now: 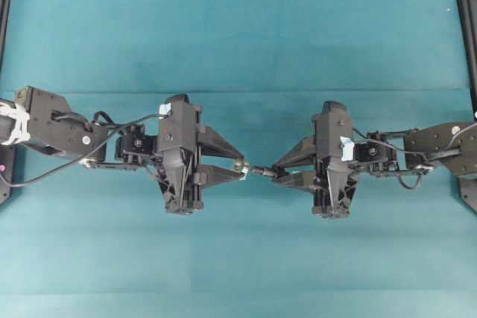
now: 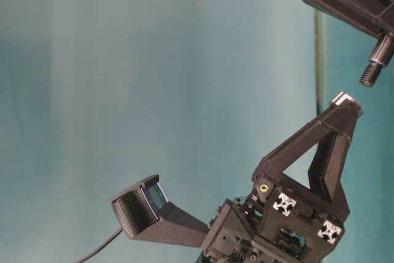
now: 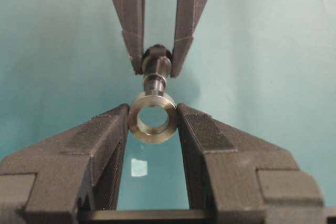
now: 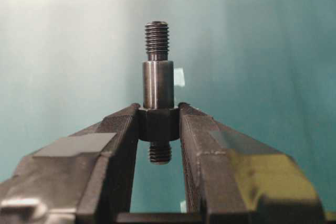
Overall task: Insert the washer onto the shaft with both hands.
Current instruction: 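Bring the held washer toward the shaft tip held by the right gripper, then push the washer over the shaft's threaded end with the left gripper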
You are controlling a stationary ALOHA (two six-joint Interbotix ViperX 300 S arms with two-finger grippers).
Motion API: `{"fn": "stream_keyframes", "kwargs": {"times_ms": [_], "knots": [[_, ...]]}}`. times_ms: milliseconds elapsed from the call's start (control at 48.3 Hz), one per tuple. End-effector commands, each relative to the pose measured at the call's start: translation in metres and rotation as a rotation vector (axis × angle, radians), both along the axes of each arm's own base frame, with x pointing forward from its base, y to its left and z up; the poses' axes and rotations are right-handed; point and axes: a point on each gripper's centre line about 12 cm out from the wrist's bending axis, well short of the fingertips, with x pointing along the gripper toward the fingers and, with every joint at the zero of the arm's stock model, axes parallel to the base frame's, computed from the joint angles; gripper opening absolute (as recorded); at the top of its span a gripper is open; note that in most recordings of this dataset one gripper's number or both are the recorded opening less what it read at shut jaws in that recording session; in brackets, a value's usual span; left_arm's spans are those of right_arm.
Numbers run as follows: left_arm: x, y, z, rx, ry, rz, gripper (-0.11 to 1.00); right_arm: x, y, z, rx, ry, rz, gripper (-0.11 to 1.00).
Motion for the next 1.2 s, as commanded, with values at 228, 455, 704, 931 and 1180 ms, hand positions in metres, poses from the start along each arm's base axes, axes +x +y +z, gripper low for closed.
{"fn": "stream_keyframes", "kwargs": {"times_ms": [228, 455, 704, 931, 1180], "knots": [[0.011, -0.001, 0.008, -0.009, -0.040, 0.000, 0.37, 0.008, 0.000, 0.011, 0.012, -0.063, -0.007, 0.00], [0.018, -0.002, 0.006, -0.011, -0.043, 0.001, 0.37, 0.009, 0.001, 0.013, 0.012, -0.075, -0.007, 0.00], [0.019, -0.003, 0.004, -0.009, -0.037, -0.003, 0.37, 0.009, 0.000, 0.013, 0.012, -0.078, -0.007, 0.00], [0.020, -0.006, 0.002, -0.011, -0.030, -0.010, 0.37, 0.011, -0.001, 0.016, 0.012, -0.100, -0.012, 0.00], [0.028, -0.008, 0.003, -0.010, -0.038, -0.013, 0.37, 0.011, -0.001, 0.016, 0.012, -0.098, -0.012, 0.00]]}}
